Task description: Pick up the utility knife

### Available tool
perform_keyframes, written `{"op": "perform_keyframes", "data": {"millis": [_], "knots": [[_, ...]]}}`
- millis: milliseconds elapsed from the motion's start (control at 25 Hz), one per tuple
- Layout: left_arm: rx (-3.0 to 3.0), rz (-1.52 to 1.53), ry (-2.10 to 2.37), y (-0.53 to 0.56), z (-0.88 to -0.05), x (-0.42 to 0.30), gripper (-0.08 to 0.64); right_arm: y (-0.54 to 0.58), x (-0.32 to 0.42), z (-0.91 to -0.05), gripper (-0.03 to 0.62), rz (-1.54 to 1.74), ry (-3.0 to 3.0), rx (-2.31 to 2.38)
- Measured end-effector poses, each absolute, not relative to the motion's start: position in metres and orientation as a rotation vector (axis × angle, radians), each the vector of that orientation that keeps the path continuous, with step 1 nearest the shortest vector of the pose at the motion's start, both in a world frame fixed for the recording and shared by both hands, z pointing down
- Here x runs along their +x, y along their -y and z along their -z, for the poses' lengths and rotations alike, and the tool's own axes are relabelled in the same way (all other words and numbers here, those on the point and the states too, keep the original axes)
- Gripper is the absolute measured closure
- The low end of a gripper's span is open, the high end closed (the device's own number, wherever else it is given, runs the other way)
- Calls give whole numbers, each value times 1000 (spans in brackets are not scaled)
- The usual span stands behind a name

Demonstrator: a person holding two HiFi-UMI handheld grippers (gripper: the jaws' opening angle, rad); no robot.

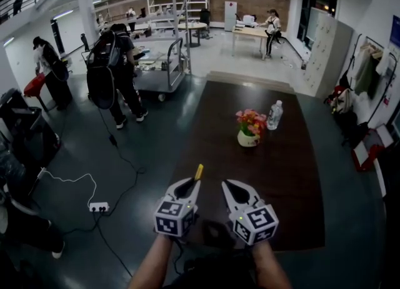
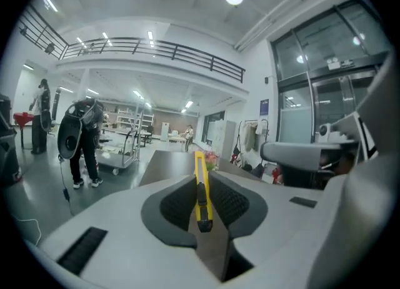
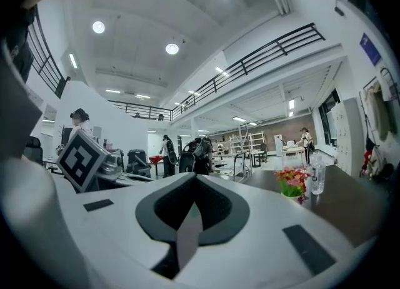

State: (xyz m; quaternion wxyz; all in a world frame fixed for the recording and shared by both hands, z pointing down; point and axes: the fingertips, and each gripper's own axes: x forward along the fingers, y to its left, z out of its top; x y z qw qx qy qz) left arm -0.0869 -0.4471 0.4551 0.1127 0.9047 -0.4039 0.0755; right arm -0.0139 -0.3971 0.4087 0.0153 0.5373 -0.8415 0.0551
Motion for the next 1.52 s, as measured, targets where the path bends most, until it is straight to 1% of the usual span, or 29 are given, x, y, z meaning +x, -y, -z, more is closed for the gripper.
{"op": "perform_keyframes", "data": {"millis": [240, 480, 1520], "knots": [[2740, -69, 1144, 429, -408, -83, 492, 394, -11, -387, 581, -84, 2678, 1713], [2783, 22, 1111, 413, -386, -82, 492, 387, -11, -374, 582, -51, 2721, 1705], [2786, 72, 1054, 403, -379, -79, 492, 381, -18, -375, 583, -69, 2739, 1645]]}}
